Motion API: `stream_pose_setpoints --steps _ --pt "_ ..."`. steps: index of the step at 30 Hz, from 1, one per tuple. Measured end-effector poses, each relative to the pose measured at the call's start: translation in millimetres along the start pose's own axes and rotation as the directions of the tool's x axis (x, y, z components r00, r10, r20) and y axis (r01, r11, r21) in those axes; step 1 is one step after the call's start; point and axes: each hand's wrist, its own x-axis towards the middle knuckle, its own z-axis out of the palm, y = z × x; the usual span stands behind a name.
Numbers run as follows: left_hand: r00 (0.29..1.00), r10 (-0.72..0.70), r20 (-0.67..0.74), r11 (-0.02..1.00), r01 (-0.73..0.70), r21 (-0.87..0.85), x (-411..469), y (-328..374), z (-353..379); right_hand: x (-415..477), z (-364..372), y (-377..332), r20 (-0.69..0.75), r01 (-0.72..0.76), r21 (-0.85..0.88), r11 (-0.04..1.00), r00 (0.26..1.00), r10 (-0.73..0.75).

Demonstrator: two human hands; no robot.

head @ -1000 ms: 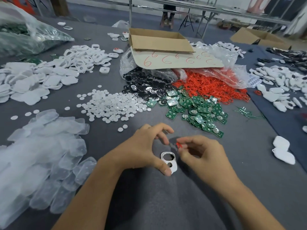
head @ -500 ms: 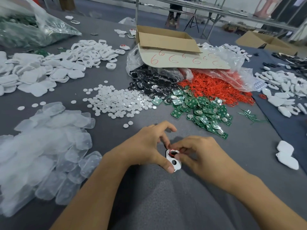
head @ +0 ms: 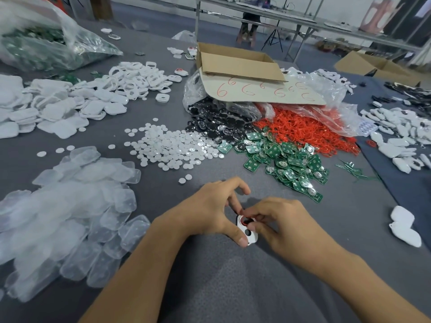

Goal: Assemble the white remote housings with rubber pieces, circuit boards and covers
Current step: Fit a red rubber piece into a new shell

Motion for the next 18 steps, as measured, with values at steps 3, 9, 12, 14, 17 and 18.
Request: stream_pose_setpoints --steps 3,9,12,14,17,18 --pt "1.000 -0.001 -0.002 1.000 0.001 -0.001 1 -1 1 5 0 4 -0.006 -0.005 0.036 0.999 1.000 0.005" --pt "1.000 0.023 -0.021 1.000 -0.023 -0.001 2 -2 2 13 0 22 0.091 -0.115 0.433 0.894 0.992 0.084" --pt "0.999 0.027 -0.021 1.000 -0.027 -0.009 3 -2 2 17 4 30 0.120 -0.168 0.627 0.761 0.986 0.119" --pt "1.000 0.023 -0.019 1.000 -0.023 -0.018 4 -2 2 22 5 35 0.142 -0.172 0.654 0.736 0.984 0.104" --pt "1.000 0.027 -0.016 1.000 -0.027 -0.006 4 -2 2 29 2 38 0.201 -0.192 0.630 0.753 0.976 0.081" --pt "0.999 0.029 -0.016 1.000 -0.029 -0.001 5 -1 2 31 1 39 0.225 -0.200 0.610 0.767 0.972 0.075"
